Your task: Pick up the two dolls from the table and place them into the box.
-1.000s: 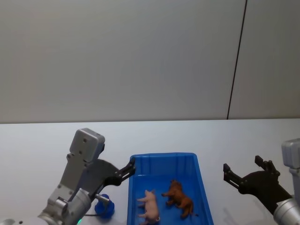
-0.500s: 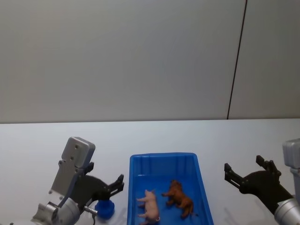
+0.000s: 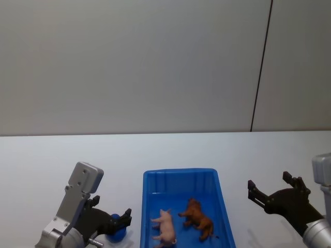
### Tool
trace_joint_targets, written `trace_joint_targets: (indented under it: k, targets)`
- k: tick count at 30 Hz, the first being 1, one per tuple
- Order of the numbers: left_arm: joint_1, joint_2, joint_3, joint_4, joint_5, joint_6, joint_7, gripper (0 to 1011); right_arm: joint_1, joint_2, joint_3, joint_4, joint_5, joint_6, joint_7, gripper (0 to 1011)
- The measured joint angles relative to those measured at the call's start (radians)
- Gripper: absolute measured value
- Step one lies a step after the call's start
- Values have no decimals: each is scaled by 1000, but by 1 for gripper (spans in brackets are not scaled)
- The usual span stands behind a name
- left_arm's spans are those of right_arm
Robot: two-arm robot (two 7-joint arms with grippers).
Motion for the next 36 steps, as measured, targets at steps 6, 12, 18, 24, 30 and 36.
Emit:
trace_joint_targets:
  k: [6, 12, 18, 24, 30, 36]
  targets:
    - [-7, -4, 0, 25, 8, 16, -20, 961, 0, 0, 0, 0, 0, 0, 0, 1001]
    - [-14, -8, 0, 45, 17, 30, -46, 824, 0, 0, 0, 0, 0, 0, 0, 1001]
    - [-19, -12, 1, 60, 24, 40, -66, 634, 0, 0, 0, 0, 0, 0, 0, 1001]
    - [-22, -14, 1, 69, 30, 45, -81, 431, 0, 0, 0, 0, 0, 0, 0, 1001]
    - [-25, -16, 0, 73, 31, 43, -92, 286, 0, 0, 0, 0, 0, 0, 0, 1001]
    - [-26, -17, -3, 71, 26, 23, -103, 235, 0, 0, 0, 0, 0, 0, 0, 1001]
